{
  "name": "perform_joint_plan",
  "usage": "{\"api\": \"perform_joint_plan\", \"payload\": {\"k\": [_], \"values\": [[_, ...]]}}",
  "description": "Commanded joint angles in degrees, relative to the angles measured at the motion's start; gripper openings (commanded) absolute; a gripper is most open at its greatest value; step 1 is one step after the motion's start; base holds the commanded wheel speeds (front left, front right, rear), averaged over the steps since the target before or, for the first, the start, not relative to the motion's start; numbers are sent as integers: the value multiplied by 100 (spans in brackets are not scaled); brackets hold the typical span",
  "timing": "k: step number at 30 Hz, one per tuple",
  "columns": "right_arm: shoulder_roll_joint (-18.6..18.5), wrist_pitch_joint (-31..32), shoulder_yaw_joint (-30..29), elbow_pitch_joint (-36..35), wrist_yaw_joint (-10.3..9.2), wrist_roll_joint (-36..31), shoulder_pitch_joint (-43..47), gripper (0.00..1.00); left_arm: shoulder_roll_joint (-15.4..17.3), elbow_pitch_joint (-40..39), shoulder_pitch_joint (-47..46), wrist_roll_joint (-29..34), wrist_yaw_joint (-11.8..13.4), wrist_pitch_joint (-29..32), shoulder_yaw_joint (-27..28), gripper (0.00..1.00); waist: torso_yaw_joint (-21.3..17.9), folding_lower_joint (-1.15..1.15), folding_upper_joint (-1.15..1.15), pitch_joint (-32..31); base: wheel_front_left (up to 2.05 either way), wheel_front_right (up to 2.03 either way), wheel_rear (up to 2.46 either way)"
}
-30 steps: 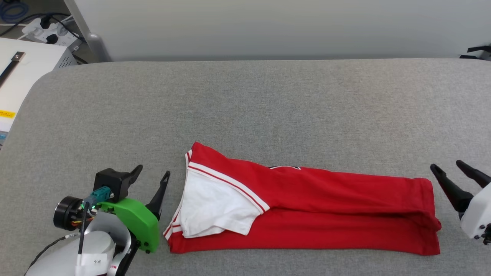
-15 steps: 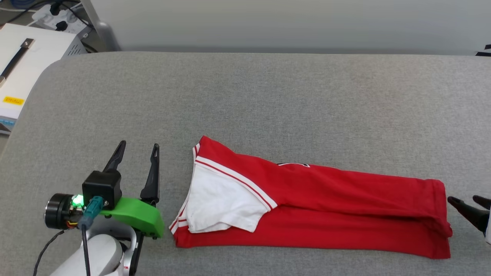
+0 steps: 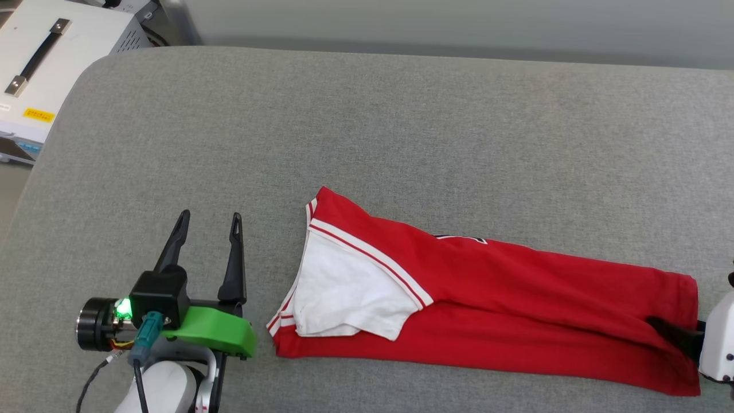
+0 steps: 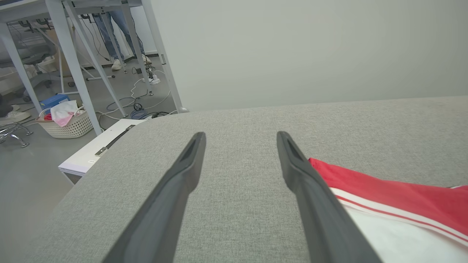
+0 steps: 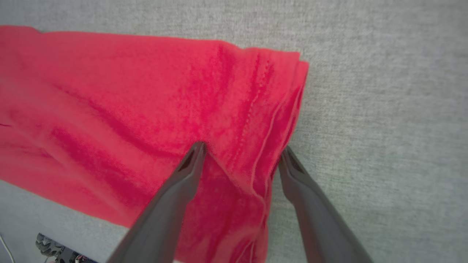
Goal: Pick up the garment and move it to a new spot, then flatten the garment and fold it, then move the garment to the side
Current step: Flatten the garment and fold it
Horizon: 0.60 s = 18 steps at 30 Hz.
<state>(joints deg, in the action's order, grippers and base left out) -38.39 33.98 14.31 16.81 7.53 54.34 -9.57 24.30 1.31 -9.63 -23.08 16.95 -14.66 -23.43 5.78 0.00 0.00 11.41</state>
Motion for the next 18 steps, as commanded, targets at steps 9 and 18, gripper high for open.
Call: {"api": "perform_joint_plan", "payload": {"k": [9, 18], "values": [[253, -157, 623, 319, -4, 151, 72, 100, -671, 131, 322, 704, -520, -33, 644, 100, 76, 0, 0, 48, 0, 0, 0], [153, -573, 707, 499, -4, 320, -74, 0, -1168, 146, 531, 1230, -886, -33, 1244, 100, 33, 0, 0, -38, 0, 0, 0]]}}
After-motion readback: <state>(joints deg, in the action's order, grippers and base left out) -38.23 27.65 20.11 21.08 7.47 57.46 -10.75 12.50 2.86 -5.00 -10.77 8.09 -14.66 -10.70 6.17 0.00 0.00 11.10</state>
